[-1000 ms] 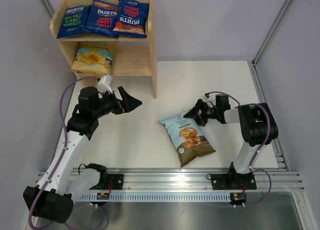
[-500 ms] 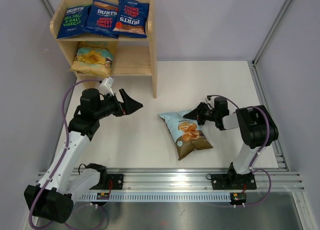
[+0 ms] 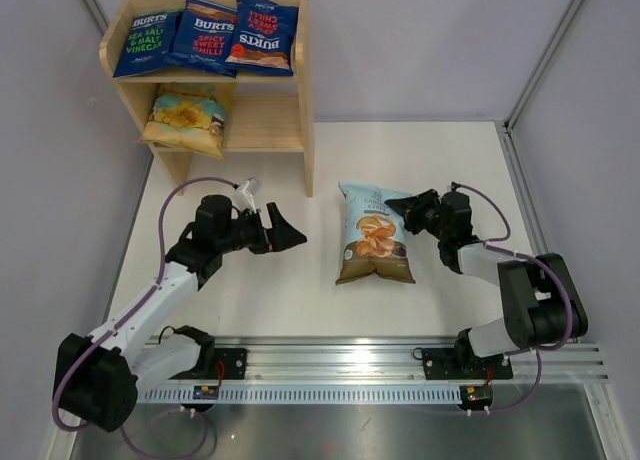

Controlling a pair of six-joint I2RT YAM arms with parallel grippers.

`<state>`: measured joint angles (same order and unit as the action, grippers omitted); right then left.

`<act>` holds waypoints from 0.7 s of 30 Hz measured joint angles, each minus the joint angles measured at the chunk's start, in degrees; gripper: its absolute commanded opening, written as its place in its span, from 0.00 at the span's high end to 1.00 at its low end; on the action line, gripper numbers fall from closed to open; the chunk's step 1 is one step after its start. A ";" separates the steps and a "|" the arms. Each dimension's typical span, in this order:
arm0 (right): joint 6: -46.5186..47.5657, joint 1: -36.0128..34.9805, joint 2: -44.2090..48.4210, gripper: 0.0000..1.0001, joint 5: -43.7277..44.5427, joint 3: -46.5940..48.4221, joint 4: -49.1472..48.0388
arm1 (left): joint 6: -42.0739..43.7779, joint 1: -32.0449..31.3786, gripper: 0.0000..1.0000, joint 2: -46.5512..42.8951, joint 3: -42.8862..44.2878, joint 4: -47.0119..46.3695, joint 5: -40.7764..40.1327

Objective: Place and organize the chips bags onto the shelf

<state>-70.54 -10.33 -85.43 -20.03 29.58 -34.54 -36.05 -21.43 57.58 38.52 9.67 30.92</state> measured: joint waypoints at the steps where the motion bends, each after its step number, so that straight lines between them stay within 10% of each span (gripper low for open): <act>1: -0.76 -0.09 1.60 1.00 1.22 0.00 0.61 | -0.57 -0.24 0.01 0.39 -1.07 -1.53 0.33; 21: -14.23 -3.67 26.80 0.99 16.15 0.00 8.33 | -22.01 -14.73 0.01 20.09 -14.21 -67.69 1.14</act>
<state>-84.77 -14.00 -58.63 -3.88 29.58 -26.22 -58.06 -36.16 77.67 24.32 -58.02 32.05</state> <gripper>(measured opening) 0.294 0.988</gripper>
